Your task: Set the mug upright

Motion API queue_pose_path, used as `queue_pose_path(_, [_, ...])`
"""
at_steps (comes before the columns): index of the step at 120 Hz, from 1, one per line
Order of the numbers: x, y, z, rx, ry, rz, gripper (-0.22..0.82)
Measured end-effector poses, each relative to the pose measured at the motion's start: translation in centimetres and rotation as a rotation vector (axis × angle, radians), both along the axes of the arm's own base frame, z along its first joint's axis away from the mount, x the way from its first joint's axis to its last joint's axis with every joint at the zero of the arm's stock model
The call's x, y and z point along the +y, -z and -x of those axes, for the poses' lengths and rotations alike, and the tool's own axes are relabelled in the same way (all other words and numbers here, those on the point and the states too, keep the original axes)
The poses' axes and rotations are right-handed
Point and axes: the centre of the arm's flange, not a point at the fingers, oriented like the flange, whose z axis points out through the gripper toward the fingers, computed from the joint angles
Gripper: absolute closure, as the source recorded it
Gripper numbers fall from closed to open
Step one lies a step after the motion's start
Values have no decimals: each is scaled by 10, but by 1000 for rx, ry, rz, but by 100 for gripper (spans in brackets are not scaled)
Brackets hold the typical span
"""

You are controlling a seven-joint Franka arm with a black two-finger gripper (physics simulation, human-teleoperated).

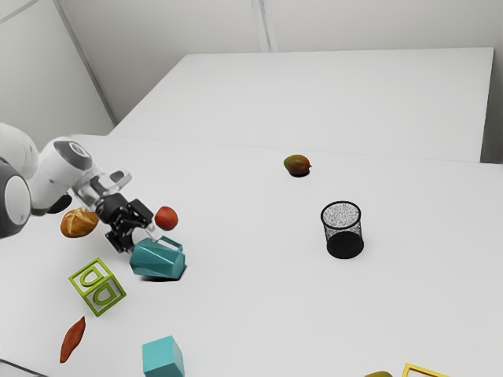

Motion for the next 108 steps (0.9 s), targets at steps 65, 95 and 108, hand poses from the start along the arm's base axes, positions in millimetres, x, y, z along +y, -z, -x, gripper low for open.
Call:
queue_pose_path(65, [-17,-27,-7,-86,20,28,52])
queue_pose_path(95, [-39,-30,-14,-76,44,33,66])
queue_pose_path(108, [-40,-30,-14,-68,40,31,72])
